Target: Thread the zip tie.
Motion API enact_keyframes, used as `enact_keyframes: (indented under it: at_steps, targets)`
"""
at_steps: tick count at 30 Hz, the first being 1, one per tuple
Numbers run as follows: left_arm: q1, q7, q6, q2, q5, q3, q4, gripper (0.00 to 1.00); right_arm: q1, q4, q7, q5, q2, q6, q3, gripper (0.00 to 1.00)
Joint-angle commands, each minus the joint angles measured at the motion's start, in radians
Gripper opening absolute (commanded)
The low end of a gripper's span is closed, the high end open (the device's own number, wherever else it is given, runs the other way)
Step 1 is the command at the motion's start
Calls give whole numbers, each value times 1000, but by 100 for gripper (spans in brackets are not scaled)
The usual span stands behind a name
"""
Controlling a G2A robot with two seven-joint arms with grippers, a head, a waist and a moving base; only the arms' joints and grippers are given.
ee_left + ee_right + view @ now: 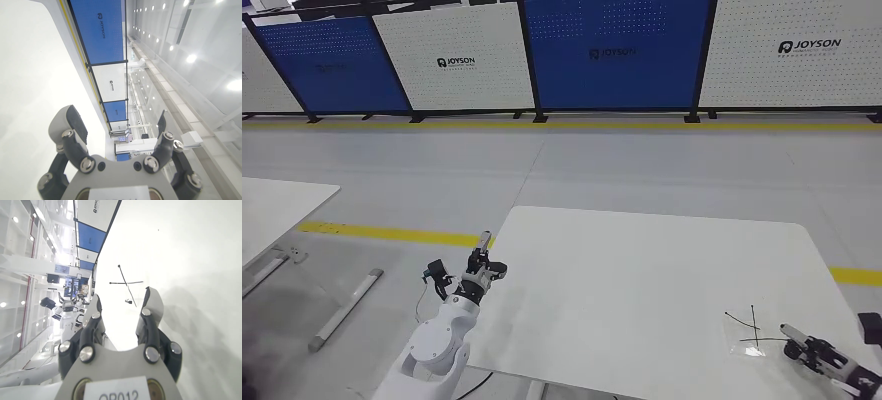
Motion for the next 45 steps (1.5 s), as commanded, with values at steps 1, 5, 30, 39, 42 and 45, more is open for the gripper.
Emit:
enact_keyframes:
  at_steps: [1,5,30,39,42,45]
  targets:
    - [0,0,0,0,0,0,0,100,3,4,0,-3,2,2,-4,46]
    - [0,0,0,0,0,0,0,100,8,8,4,-6,5,3,-10,42]
    - [0,0,0,0,0,0,0,100,24,22,-1,-8,22,19,-37,0]
    - [0,0,0,0,0,0,0,100,-9,32,57,240,24,-39,27,0]
    - [0,0,0,0,0,0,0,100,-26,45,140,371,26,-61,63,0]
    - [0,0,0,0,0,0,0,100,-30,50,191,402,28,-52,69,0]
